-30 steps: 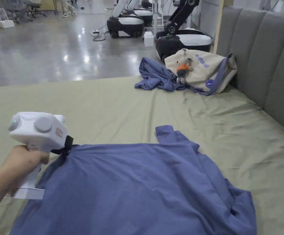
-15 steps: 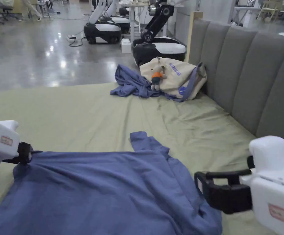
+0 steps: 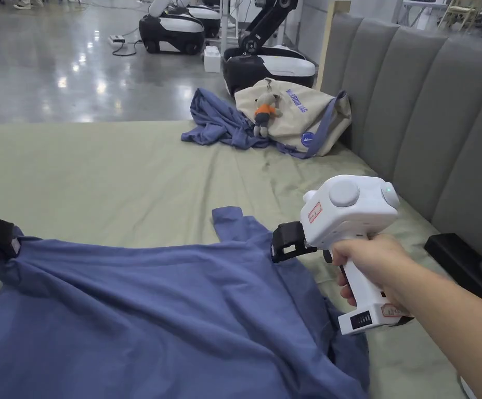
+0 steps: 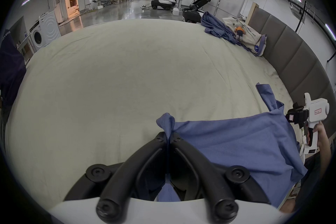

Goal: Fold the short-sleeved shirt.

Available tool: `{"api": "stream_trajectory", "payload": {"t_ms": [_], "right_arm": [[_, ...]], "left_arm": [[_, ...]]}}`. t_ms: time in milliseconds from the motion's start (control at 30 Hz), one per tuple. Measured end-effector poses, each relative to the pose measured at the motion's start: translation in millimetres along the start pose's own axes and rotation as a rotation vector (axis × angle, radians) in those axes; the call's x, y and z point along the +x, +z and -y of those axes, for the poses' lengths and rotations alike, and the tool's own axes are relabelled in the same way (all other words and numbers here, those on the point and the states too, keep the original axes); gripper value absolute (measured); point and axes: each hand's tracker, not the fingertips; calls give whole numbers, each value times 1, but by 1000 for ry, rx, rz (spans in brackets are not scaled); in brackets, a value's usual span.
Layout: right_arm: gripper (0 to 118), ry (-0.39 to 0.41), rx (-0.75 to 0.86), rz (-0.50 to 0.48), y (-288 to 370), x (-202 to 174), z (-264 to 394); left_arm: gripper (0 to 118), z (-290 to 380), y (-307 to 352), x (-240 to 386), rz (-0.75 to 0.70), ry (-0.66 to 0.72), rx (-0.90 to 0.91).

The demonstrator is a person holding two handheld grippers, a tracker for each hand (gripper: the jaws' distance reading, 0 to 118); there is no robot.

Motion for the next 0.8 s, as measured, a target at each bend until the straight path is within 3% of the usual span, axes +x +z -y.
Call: {"api": "stream_trajectory", "payload": {"t_ms": [133,300,333,433,533,567,633,700,800], "right_arm": [[102,-39,5,-53,0,1,3],[79,-36,11,-27,3,-5,5],[73,-26,14,-10,5,-8,6],[40,15,2,-50,4,-14,5],[27,21,0,-20,1,-19,8],[16,11,9,-27,3,-17,9],[9,-30,14,-114,9,-15,8],[6,-7,18,-191,14,-15,8],[5,25,32,-125,20,-21,6]], "left_arm": [[3,-4,0,-6,10,17,-1],[3,-5,0,-6,8,2,-1],[3,-5,-1,-7,8,0,0],[3,-4,-2,-7,9,0,-3],[3,-3,-4,-11,12,11,-5],[3,-2,-4,-11,13,15,-5],[3,-2,-5,-15,14,17,-8],[3,-2,-4,-16,17,15,-12],[3,-3,-1,-17,29,31,4]]}}
